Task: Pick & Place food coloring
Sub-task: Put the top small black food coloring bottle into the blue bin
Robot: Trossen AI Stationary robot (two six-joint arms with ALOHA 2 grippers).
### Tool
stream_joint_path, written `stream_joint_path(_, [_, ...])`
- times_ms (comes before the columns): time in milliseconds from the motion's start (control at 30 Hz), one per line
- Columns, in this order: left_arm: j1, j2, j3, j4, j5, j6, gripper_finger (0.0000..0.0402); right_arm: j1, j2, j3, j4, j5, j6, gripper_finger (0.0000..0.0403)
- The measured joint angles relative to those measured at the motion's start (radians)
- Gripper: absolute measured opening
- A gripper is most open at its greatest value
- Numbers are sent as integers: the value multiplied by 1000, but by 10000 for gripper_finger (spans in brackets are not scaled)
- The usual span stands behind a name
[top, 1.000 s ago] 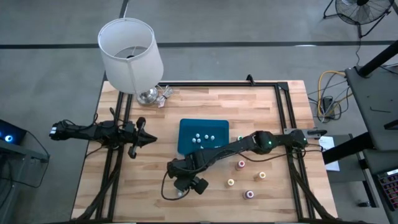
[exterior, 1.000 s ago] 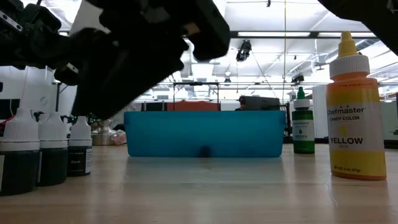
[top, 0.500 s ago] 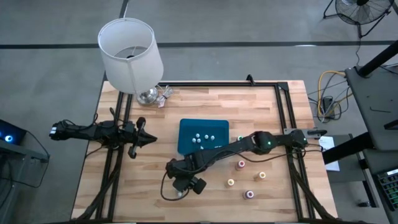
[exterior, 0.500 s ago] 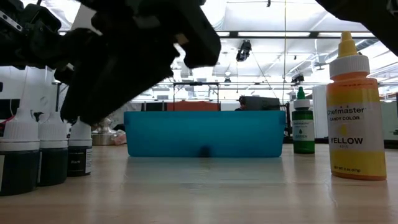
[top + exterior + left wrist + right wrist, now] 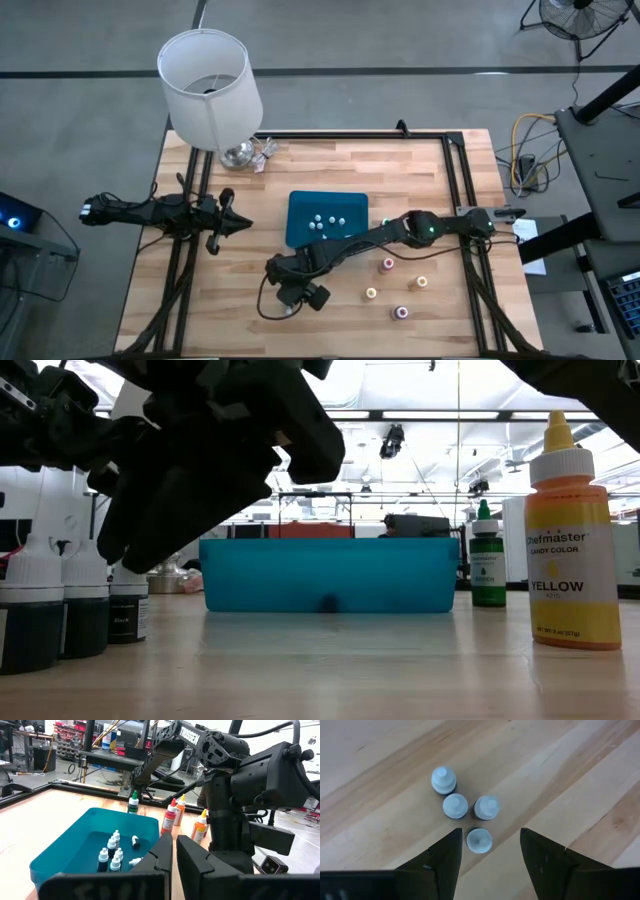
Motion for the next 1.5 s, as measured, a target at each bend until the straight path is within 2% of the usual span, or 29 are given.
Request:
stream_joint_path(800, [0,0,0,0,0,0,0,-1,0,-43,21,-35,3,181])
stream_joint_path(1133, [0,0,0,0,0,0,0,-2,0,-43,24,-36,3,139])
stream_joint_path(1500, [0,0,0,0,0,0,0,-4,-2,-47,41,-37,2,59])
